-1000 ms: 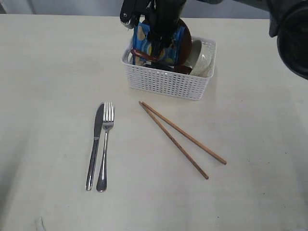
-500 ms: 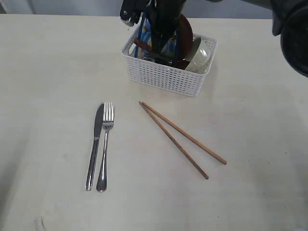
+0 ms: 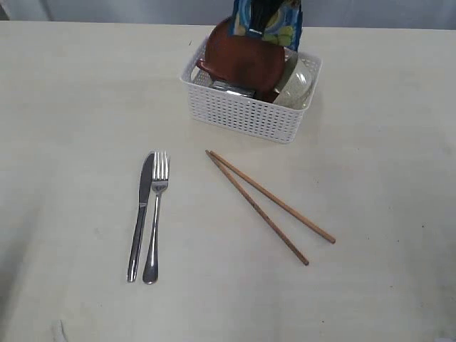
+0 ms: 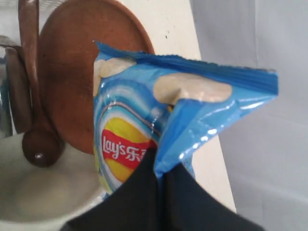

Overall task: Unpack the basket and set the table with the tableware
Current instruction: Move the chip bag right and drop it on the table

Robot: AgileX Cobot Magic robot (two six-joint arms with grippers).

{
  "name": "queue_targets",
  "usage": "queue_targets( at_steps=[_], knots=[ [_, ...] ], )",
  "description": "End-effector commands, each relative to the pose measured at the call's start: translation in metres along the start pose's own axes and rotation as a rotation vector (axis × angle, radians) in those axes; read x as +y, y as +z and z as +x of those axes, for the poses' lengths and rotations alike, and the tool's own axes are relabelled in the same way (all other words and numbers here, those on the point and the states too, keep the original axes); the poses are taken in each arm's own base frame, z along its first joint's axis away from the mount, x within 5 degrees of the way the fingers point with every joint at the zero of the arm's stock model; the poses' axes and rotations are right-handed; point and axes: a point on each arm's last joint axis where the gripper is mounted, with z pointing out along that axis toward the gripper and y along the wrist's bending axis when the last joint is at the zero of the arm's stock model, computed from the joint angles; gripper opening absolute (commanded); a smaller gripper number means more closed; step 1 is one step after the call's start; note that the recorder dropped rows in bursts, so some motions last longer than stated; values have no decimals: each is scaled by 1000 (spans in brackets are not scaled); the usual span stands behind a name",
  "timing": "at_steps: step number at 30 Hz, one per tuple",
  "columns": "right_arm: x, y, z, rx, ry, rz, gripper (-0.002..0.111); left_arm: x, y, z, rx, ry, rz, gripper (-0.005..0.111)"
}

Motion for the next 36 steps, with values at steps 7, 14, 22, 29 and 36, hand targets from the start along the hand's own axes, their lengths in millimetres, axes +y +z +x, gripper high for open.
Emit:
queue_targets(
  at_steps=[7, 14, 22, 29, 36],
  knots=[
    [-44, -50, 59, 173, 433, 70, 0, 0, 0, 0, -8, -3, -2, 0],
    [-62, -44, 133, 225, 880, -113, 0, 0, 0, 0, -8, -3, -2, 0],
    [-10, -8, 189, 368, 1045, -449, 0, 0, 0, 0, -8, -3, -2, 0],
    [44, 24, 206, 414, 1008, -553, 5, 0, 0, 0, -8, -3, -2, 0],
    [49, 28, 207, 374, 945, -553, 57, 0, 0, 0, -8, -3, -2, 0]
  ],
)
